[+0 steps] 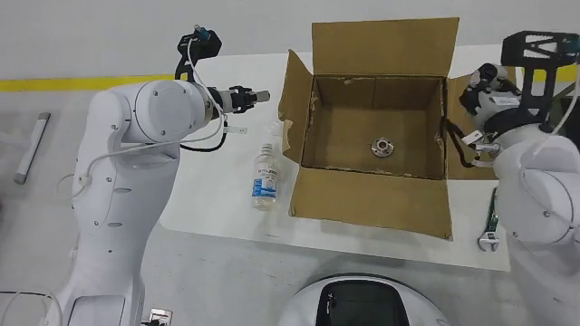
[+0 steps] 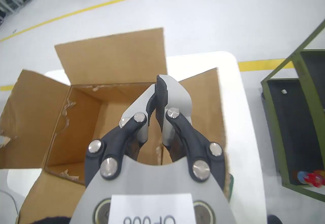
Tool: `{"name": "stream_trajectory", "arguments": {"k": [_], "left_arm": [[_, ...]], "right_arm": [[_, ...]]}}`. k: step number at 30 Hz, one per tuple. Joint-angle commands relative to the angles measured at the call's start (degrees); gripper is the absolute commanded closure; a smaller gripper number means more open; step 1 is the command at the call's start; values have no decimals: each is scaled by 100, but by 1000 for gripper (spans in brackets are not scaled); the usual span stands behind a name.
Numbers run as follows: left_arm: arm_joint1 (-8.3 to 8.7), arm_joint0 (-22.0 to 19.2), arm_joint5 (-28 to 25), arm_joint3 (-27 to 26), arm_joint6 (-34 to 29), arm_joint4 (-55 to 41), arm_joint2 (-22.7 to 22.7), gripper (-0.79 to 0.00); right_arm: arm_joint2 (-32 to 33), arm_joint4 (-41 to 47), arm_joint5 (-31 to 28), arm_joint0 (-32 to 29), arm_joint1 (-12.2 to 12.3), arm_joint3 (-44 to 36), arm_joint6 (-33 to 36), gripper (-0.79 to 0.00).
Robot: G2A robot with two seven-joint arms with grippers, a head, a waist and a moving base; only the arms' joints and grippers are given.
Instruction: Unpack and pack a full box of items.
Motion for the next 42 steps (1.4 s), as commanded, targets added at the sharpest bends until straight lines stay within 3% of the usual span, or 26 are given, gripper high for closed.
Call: {"name": "stream_trajectory", "arguments": {"k": [1, 13, 24, 27, 33, 36, 42], "left_arm": [[0, 0, 0, 0, 0, 0, 0, -785], [0, 0, 0, 0, 0, 0, 0, -785], [0, 0, 0, 0, 0, 0, 0, -785], [0, 0, 0, 0, 0, 0, 0, -785], [0, 0, 0, 0, 0, 0, 0, -785], [0, 0, 0, 0, 0, 0, 0, -785], [0, 0, 0, 0, 0, 0, 0, -785]], "right_arm": [[-269, 64, 153, 58, -29, 230, 48, 0], [-1272, -517, 237, 435, -167, 1964, 421, 0], [-1288, -528, 230, 446, -170, 1992, 400, 0], [-1297, -480, -70, 408, -172, 2067, 236, 0], [-1522, -356, -162, 868, -262, 2914, 545, -3], [-1657, -293, -168, 1134, -317, 3293, 860, -194], [-1716, -321, -219, 1448, -378, 3777, 1213, -231]]}}
